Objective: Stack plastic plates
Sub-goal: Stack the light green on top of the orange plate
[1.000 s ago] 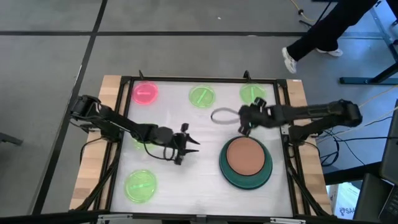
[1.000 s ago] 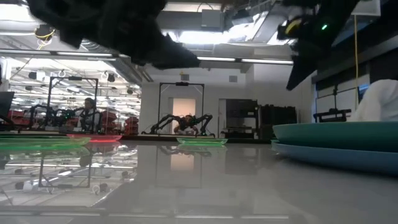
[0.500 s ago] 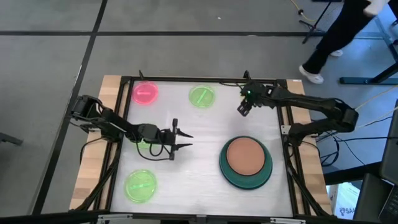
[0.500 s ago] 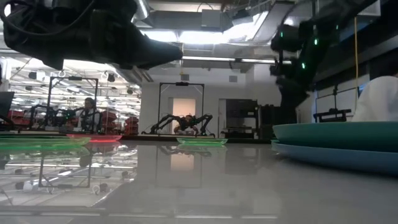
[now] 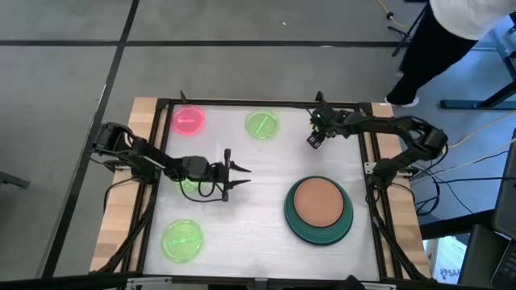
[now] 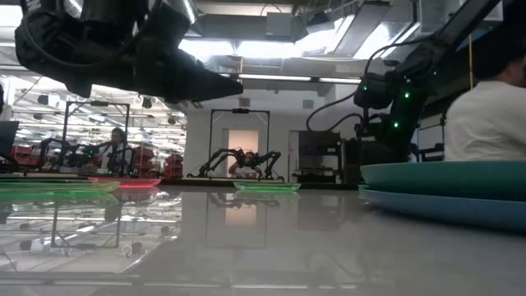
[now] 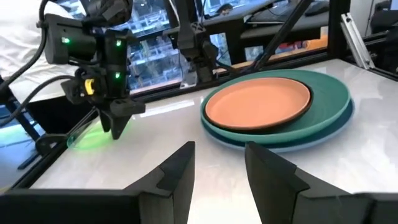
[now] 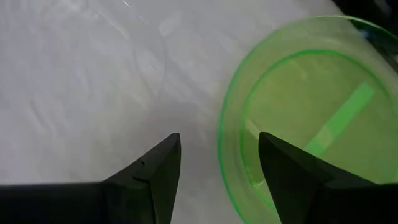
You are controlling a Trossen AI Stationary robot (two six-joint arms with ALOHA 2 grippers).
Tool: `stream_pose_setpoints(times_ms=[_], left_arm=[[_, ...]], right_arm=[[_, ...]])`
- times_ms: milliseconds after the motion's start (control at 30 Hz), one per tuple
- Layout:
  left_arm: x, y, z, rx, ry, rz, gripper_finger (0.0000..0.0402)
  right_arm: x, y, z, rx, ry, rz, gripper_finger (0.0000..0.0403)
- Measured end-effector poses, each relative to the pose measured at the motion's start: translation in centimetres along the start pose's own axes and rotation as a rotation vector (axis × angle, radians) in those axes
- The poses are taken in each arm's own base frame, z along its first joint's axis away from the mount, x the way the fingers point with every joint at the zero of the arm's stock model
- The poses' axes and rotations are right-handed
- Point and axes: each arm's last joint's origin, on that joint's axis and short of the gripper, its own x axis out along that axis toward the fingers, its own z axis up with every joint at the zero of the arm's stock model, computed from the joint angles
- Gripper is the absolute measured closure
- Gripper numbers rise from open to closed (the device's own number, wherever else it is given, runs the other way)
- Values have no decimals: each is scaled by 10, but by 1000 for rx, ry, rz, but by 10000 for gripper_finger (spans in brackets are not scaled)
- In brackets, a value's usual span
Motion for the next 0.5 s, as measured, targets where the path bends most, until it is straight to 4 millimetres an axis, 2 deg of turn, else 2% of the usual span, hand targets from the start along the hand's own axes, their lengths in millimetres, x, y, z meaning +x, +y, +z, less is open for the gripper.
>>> stream_pose_setpoints(times_ms=[233, 367, 500], left_arm=[[0, 2, 0, 0, 1, 8, 267], [0, 2, 0, 12, 1, 8, 267], [0, 2, 0, 25, 1, 8, 267]], right_arm=[[11, 1, -3, -29, 40, -24, 215], [13, 1, -2, -58, 34, -35, 254], [13, 1, 0, -55, 21, -43, 313]])
